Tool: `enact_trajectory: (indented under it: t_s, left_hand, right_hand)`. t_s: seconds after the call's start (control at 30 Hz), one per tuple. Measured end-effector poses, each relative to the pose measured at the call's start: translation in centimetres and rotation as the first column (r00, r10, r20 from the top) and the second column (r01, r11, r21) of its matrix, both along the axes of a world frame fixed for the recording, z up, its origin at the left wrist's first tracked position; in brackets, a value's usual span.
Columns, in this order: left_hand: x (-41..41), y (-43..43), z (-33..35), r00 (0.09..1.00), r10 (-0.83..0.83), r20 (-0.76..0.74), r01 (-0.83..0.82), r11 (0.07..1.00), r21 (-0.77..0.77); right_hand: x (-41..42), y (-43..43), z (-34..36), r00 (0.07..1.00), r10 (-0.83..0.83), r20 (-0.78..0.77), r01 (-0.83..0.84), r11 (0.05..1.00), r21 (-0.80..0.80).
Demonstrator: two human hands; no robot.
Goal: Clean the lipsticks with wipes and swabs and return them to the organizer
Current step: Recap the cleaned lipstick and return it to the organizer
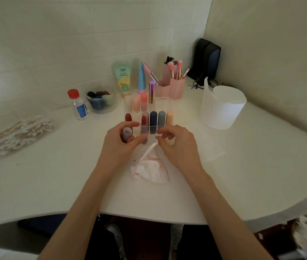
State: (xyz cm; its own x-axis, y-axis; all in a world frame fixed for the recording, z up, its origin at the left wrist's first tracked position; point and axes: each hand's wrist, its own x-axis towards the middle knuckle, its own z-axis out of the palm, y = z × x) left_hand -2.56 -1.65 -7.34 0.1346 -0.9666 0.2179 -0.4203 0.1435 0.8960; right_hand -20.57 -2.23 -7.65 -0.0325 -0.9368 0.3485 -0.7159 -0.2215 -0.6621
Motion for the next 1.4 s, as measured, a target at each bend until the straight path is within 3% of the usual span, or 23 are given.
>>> enact_trajectory:
  t_s: [0.27,0.37,0.47,0.6,0.7,0.87,1.03,1.2,1.4]
  left_hand:
    - [-0.7,-1.5,0.4,1.0,0.004,0.004,-0.004,1.0,-0.031]
    - [-0.6,-1.6,0.4,0.983,0.011,-0.183,-0.024,0.997,-0.067]
    - [0.0,-1.2,0.4,0.9,-0.071,-0.43,0.042,0.996,-0.078]
    - [0.7,-1.0,0.5,0.816,-0.151,-0.558,0.123,0.989,-0.087]
    - [1.2,-1.0,0.3,0.814,-0.148,-0.561,0.115,0.989,-0.094]
    - [0.8,-0.6,0.4,0.851,-0.062,-0.522,0.008,0.994,-0.105]
    - [0.5,-0.4,0.5,0.818,-0.058,-0.572,0.004,0.995,-0.096]
    - [0.7,-0.3,0.7,0.836,-0.051,-0.547,0.008,0.997,-0.081]
    - [0.5,-0.1,1.0,0.823,-0.074,-0.563,0.01,0.993,-0.115]
  right_hand:
    - [0.3,0.4,-0.7,0.999,0.035,0.024,-0.035,0.999,0.022]
    - [0.4,0.1,-0.4,0.99,0.097,0.103,-0.095,0.995,-0.026]
    - [0.6,-0.2,1.0,0.938,0.233,0.255,-0.235,0.972,-0.02]
    - [1.6,-0.3,2.8,0.82,0.422,0.386,-0.48,0.875,0.063]
    - [2.3,-0.2,2.7,0.76,0.432,0.485,-0.532,0.843,0.083]
    - [2.2,0.0,1.9,0.762,0.403,0.508,-0.469,0.883,0.004]
    - [2.4,0.1,1.2,0.831,0.325,0.451,-0.326,0.942,-0.078]
    - [2.8,0.1,0.3,0.89,0.372,0.264,-0.395,0.918,0.036]
    - [2.3,0.2,1.2,0.848,0.392,0.357,-0.382,0.919,-0.102]
